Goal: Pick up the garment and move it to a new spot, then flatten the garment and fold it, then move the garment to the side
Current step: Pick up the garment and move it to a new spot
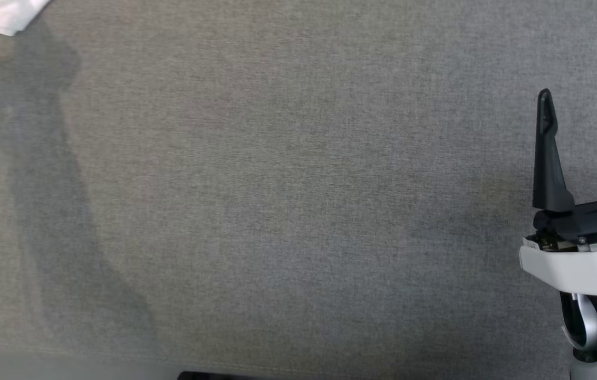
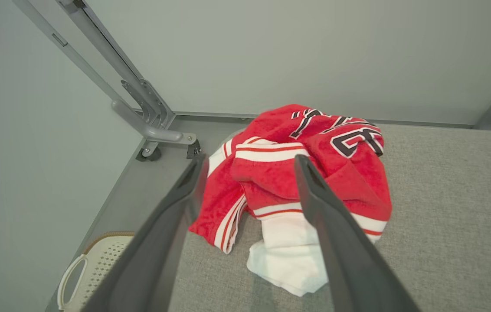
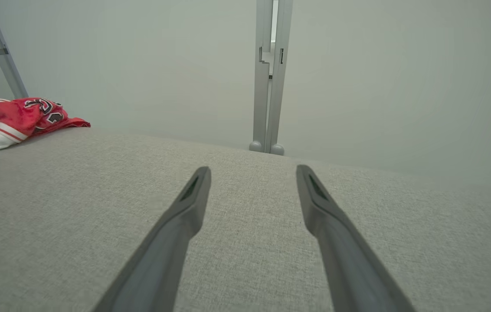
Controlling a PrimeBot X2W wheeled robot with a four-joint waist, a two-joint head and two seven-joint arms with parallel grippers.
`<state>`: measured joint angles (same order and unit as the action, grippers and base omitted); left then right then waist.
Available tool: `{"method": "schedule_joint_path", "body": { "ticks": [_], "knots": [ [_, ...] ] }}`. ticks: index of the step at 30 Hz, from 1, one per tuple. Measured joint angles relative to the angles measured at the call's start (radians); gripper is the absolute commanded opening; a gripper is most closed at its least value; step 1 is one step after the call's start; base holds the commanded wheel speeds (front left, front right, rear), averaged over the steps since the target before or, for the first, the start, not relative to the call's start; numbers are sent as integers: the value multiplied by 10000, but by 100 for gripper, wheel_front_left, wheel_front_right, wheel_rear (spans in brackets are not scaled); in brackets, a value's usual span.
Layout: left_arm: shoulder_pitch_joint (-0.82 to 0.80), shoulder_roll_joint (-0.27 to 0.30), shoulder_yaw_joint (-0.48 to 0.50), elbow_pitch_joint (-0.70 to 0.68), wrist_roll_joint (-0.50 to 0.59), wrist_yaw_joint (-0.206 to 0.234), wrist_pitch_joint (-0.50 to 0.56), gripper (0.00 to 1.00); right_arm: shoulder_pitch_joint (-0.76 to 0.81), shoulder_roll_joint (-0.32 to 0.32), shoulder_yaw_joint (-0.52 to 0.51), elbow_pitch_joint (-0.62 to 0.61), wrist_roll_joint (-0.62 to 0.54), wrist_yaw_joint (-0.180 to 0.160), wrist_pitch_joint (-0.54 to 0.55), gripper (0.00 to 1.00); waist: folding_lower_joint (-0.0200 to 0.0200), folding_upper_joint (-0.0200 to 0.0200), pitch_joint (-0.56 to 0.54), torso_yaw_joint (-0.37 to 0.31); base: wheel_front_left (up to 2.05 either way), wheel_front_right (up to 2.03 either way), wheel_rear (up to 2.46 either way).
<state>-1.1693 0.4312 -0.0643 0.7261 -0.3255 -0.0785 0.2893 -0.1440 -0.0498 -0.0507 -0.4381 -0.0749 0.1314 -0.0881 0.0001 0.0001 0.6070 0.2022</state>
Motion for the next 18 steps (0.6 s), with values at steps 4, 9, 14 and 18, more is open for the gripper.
{"method": "schedule_joint_path", "body": {
  "ticks": [4, 9, 14, 18],
  "knots": [
    [-344, -211, 63, 579, -174, 148, 90, 100, 26, -2, -6, -244, -42, 0, 29, 100, 0, 0, 651, -356, 0, 0, 0],
    [-509, -244, 105, 1174, -324, 259, 73, 100, 48, 2, 19, -291, -48, 0, 13, 100, 1, 0, 1264, -757, 0, 0, 0],
    [-646, -150, 117, 1521, -349, 270, -102, 0, -4, 0, -44, -199, -33, 0, -77, 100, 1, 0, 1503, -1118, 0, 0, 0],
    [-740, -33, 58, 1653, -330, 276, -297, 0, -46, 0, 42, 52, 111, 0, -194, 100, 1, -1, 1406, -1265, 0, 0, 0]
  ]
}}
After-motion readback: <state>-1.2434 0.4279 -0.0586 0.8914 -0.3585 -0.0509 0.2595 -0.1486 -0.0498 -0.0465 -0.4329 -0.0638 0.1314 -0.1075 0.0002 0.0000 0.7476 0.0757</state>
